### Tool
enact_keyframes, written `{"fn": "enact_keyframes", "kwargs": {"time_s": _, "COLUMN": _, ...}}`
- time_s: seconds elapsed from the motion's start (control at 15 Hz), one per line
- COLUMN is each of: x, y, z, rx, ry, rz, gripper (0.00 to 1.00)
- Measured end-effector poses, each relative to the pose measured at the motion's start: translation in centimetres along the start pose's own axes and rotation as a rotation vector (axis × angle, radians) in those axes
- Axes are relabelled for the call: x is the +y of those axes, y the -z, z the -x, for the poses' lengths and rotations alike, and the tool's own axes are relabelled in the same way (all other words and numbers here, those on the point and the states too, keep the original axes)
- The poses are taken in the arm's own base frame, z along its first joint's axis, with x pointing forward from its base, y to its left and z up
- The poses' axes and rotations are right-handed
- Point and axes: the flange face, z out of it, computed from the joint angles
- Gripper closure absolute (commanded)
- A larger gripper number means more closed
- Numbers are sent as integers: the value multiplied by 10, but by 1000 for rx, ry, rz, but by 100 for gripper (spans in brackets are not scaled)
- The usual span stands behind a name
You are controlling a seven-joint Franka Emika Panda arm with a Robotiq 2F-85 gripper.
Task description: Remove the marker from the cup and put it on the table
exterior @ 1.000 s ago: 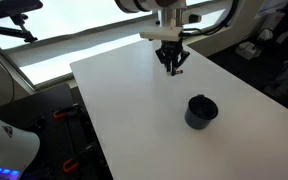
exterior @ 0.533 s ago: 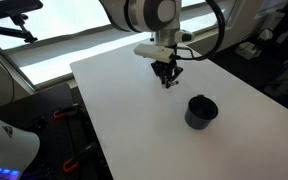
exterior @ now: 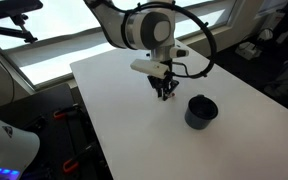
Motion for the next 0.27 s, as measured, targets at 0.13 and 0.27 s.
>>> {"fn": "enact_keyframes", "kwargs": {"time_s": 0.13, "x": 0, "y": -11, "z": 3, "rx": -21, "ry": -3, "rz": 8, "gripper": 24}}
{"fn": "enact_keyframes", "kwargs": {"time_s": 0.27, "x": -2, "y": -20, "z": 6, "rx": -47, "ry": -2, "rz": 8, "gripper": 34}}
